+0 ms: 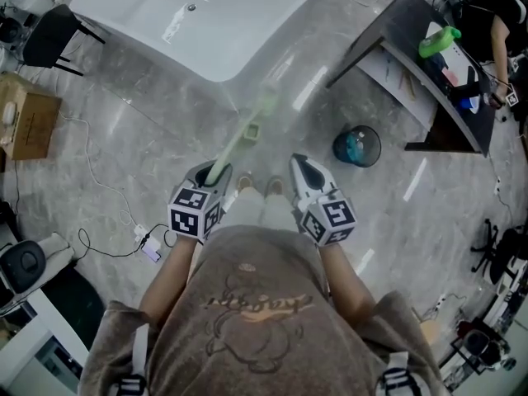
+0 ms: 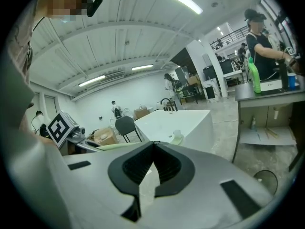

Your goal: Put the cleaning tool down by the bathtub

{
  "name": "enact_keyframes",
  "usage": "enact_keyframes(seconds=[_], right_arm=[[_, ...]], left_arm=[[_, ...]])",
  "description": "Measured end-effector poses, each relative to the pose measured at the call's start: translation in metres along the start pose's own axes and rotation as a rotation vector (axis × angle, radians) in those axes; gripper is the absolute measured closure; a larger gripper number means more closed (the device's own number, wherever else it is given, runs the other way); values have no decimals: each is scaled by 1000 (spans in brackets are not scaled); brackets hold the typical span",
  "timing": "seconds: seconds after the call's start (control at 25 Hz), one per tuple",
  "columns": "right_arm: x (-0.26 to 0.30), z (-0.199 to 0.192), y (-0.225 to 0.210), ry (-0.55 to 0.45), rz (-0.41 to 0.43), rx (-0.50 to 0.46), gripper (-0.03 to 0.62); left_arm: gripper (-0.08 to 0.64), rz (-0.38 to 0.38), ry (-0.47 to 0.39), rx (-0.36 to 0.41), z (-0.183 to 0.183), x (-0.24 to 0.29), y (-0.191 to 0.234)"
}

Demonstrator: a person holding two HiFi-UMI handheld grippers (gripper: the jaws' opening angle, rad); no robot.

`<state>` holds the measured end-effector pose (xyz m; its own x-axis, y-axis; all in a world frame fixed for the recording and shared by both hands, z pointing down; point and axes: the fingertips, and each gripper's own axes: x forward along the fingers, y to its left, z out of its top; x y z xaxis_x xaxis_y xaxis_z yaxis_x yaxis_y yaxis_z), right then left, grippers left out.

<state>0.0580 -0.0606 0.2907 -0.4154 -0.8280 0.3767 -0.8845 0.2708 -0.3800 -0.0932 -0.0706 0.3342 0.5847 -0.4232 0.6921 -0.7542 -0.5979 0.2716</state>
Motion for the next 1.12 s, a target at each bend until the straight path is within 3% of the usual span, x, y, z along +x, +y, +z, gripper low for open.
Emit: enact_keyframes(seconds=[0.56,1.12], right_arm=[[51,-41,-39,76,17,20,594],[103,-115,-80,141,10,32,594]], left_arm=[[483,34,40,-2,-26,64,30],[483,62,104,-56,-86,147,71]])
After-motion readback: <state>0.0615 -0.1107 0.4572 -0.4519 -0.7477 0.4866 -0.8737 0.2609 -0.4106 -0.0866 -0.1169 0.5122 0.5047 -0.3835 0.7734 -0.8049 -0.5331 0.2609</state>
